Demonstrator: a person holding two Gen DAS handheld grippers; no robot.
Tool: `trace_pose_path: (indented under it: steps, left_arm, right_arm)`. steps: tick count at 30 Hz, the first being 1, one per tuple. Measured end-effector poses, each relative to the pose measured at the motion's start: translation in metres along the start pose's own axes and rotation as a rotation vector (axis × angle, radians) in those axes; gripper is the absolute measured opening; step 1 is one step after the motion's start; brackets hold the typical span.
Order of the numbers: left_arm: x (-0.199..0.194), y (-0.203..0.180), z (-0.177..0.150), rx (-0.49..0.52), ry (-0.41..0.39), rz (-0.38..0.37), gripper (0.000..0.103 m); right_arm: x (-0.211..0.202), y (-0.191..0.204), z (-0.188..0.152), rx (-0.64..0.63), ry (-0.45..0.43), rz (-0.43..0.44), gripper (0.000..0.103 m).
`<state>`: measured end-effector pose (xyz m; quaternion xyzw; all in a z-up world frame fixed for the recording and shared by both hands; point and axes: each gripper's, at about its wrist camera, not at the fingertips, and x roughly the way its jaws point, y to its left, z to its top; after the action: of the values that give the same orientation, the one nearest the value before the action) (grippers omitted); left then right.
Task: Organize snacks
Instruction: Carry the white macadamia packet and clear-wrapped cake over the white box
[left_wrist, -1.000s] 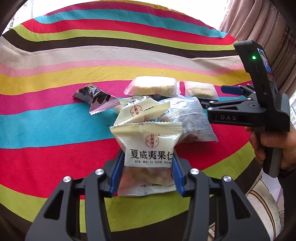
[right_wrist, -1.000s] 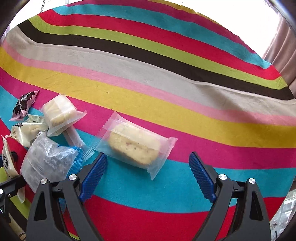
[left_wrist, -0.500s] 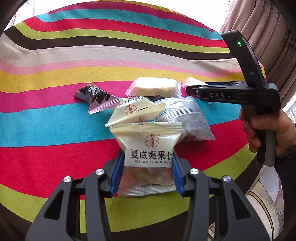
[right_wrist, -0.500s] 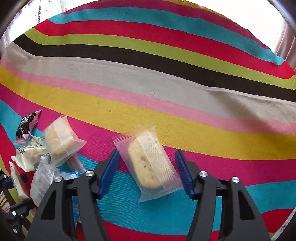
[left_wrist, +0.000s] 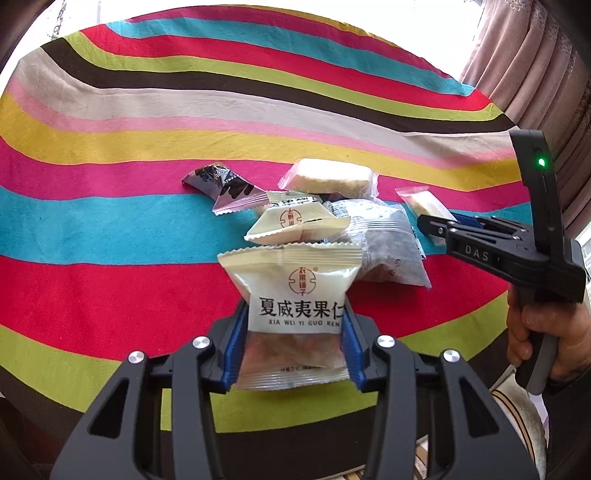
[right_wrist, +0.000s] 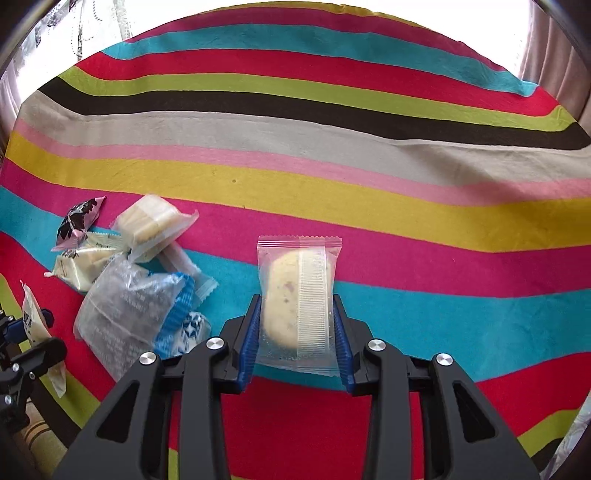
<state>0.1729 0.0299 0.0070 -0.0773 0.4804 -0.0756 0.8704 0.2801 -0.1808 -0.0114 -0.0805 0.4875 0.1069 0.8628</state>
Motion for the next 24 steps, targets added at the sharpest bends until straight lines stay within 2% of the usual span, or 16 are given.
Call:
trace_pose_path:
  steps: [11,13,24]
  left_arm:
    - [-0.011,-0.015,-0.014,-0.012,0.010,0.015,0.045]
    - [-0.013,-0.020,-0.016,-0.006,0.012,0.018,0.045]
    - [-0.020,-0.064,-0.028,0.059,0.031,0.037,0.045]
  right_arm:
    - [-0.033,-0.027,-0.052,0.091,0.008,-0.010,0.035]
    - [-0.051,-0.017,-0.067,0.110,-0.001,-0.009,0.035]
    - [-0.096,-0.040,-0.109,0.168,-0.032,-0.009,0.035]
